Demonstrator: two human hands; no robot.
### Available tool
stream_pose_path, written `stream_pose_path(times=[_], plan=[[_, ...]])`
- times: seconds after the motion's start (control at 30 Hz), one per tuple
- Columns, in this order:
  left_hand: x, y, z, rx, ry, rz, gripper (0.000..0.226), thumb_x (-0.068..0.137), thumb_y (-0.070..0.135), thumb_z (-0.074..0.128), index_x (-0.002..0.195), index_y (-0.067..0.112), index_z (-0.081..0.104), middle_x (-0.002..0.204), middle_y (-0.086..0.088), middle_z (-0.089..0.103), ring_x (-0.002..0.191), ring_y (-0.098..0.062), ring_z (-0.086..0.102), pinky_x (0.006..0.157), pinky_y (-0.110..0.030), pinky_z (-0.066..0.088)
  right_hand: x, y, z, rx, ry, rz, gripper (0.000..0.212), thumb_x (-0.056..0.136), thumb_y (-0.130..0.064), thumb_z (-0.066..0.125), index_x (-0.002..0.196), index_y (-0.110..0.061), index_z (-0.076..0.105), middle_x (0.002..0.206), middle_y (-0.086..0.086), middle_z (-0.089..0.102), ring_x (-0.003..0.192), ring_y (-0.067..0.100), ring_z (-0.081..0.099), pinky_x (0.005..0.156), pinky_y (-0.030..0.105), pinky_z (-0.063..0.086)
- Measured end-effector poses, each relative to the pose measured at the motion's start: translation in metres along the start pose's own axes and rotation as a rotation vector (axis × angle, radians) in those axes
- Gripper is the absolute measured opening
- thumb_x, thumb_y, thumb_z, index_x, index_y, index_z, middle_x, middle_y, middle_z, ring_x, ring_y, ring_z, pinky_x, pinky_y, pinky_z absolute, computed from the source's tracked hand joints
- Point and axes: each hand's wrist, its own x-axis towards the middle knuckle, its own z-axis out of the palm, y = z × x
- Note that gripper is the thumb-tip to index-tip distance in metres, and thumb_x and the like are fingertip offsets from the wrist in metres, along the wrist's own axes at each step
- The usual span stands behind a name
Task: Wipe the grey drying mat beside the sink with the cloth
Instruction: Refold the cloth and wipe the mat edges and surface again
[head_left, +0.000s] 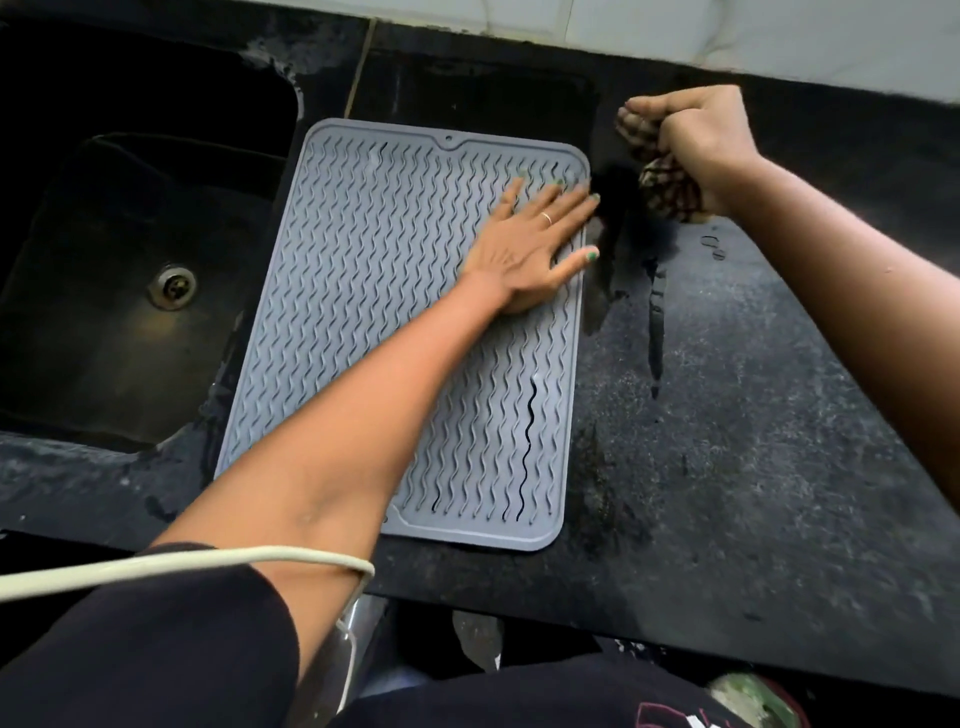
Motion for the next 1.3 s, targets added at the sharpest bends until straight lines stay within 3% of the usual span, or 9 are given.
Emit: stream_pose_path(times=[0.27, 0.37, 0.47, 0.6, 0.87, 0.97, 1.07, 1.2, 1.3], plan=[[0.018, -0.022, -0.005, -0.035, -0.008, -0.144, 0.054, 0.100, 0.033, 0.019, 0.153, 0.029, 0.009, 0.161, 0.008, 0.013, 0.150, -0.015, 0.010, 0.118, -0.053, -0.010, -0.014, 0.005, 0.020, -0.360, -0.022, -0.147, 0.038, 0.083, -0.014, 0.060, 0.120, -0.020, 0.064, 0.126, -0.001, 0.063, 0.115, 0.007, 0.056, 0.101, 0.020, 0.042], [0.018, -0.021, -0.006, -0.048, 0.009, -0.165, 0.056, 0.098, 0.032, 0.021, 0.153, 0.028, 0.012, 0.161, 0.008, 0.014, 0.149, -0.016, 0.011, 0.117, -0.054, -0.011, -0.013, 0.013, 0.035, -0.726, -0.038, -0.275, 0.042, 0.090, -0.016, 0.056, 0.131, -0.021, 0.054, 0.137, 0.010, 0.047, 0.125, 0.027, 0.044, 0.107, 0.041, 0.039], [0.019, -0.020, -0.004, -0.050, 0.020, -0.185, 0.057, 0.095, 0.033, 0.020, 0.152, 0.026, 0.017, 0.160, 0.008, 0.018, 0.149, -0.016, 0.014, 0.116, -0.055, -0.012, -0.014, 0.017, 0.048, -0.994, 0.006, -0.363, 0.031, 0.092, -0.013, 0.051, 0.122, -0.011, 0.056, 0.132, 0.018, 0.042, 0.120, 0.038, 0.039, 0.097, 0.055, 0.040], [0.019, -0.019, -0.004, -0.052, 0.038, -0.199, 0.060, 0.090, 0.035, 0.020, 0.151, 0.030, 0.022, 0.159, 0.011, 0.022, 0.148, -0.015, 0.018, 0.114, -0.058, -0.012, -0.030, 0.015, 0.045, -1.151, 0.006, -0.361, 0.029, 0.087, -0.012, 0.057, 0.113, 0.000, 0.058, 0.124, 0.022, 0.047, 0.111, 0.043, 0.048, 0.085, 0.053, 0.044], [0.018, -0.014, -0.010, -0.025, 0.018, -0.206, 0.058, 0.094, 0.035, 0.021, 0.151, 0.030, 0.019, 0.159, 0.010, 0.021, 0.148, -0.016, 0.017, 0.116, -0.061, -0.010, -0.101, 0.005, 0.032, -1.202, -0.305, -0.292, 0.031, 0.083, -0.029, 0.062, 0.107, -0.009, 0.062, 0.112, 0.015, 0.062, 0.101, 0.037, 0.059, 0.085, 0.045, 0.049], [0.016, -0.010, -0.017, 0.072, -0.015, -0.150, 0.055, 0.099, 0.034, 0.017, 0.153, 0.023, 0.013, 0.160, 0.004, 0.019, 0.149, -0.020, 0.015, 0.116, -0.060, -0.010, -0.076, -0.016, 0.030, -1.064, -0.158, -0.252, 0.039, 0.081, -0.036, 0.061, 0.115, -0.016, 0.063, 0.117, 0.012, 0.064, 0.107, 0.034, 0.059, 0.089, 0.045, 0.049], [-0.001, -0.005, -0.015, 0.005, 0.013, -0.126, 0.056, 0.099, 0.028, 0.021, 0.153, 0.018, 0.012, 0.160, 0.001, 0.019, 0.149, -0.020, 0.014, 0.117, -0.056, -0.010, -0.058, -0.014, 0.040, -0.952, 0.087, -0.293, 0.033, 0.086, -0.023, 0.058, 0.118, -0.018, 0.062, 0.128, 0.009, 0.057, 0.118, 0.033, 0.054, 0.095, 0.046, 0.046], [-0.025, -0.003, 0.000, -0.081, -0.055, -0.104, 0.056, 0.100, 0.027, 0.023, 0.153, 0.013, 0.010, 0.162, -0.003, 0.010, 0.150, -0.021, 0.007, 0.120, -0.046, -0.004, -0.067, 0.008, 0.056, -1.062, 0.040, -0.221, 0.034, 0.088, -0.010, 0.054, 0.122, -0.006, 0.055, 0.133, 0.015, 0.047, 0.122, 0.038, 0.046, 0.097, 0.049, 0.041], [-0.025, -0.004, 0.002, -0.122, -0.031, -0.131, 0.057, 0.099, 0.024, 0.025, 0.153, 0.014, 0.011, 0.162, -0.002, 0.010, 0.150, -0.021, 0.007, 0.122, -0.044, 0.001, -0.082, 0.011, 0.056, -1.027, -0.020, -0.159, 0.033, 0.088, -0.024, 0.053, 0.118, -0.011, 0.060, 0.128, 0.013, 0.055, 0.117, 0.035, 0.053, 0.096, 0.043, 0.044]])
